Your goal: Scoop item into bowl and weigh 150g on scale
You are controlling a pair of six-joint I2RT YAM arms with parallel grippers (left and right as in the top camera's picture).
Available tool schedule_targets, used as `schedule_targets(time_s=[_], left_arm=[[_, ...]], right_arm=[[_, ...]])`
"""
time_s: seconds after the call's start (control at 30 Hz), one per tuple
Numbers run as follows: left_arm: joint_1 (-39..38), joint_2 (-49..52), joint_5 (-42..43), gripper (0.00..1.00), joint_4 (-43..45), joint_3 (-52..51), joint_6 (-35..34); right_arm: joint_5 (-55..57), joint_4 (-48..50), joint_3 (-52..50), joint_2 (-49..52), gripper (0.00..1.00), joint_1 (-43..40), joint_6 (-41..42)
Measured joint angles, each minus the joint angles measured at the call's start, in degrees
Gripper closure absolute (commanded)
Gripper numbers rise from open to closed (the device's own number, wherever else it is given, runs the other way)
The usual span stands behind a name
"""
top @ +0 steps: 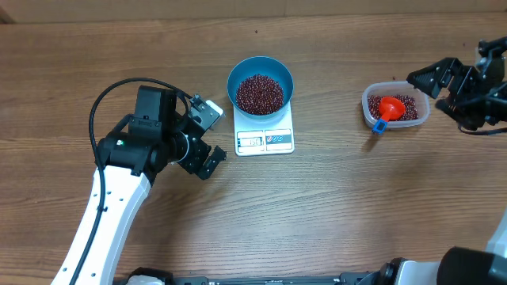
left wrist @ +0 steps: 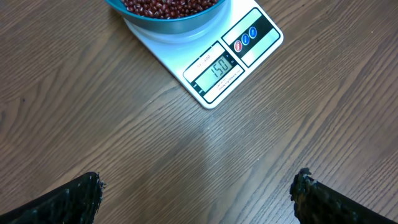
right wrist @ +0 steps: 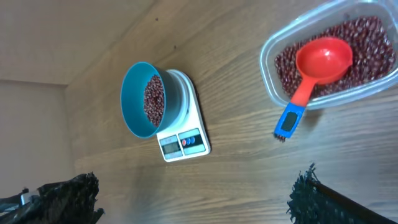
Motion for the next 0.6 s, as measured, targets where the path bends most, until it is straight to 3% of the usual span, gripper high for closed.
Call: schedule_targets(time_s=[0.37, 0.6], left_arm=[[0.0, 0.0, 0.0, 0.01, 0.0, 0.0, 0.0], [0.0, 0.0, 0.0, 0.00, 0.0, 0.0, 0.0]], right_arm=[[0.1, 3.0, 0.0, -1.4, 0.00, 0.0, 0.0], [0.7, 11.9, 0.0, -2.3, 0.00, 0.0, 0.0]])
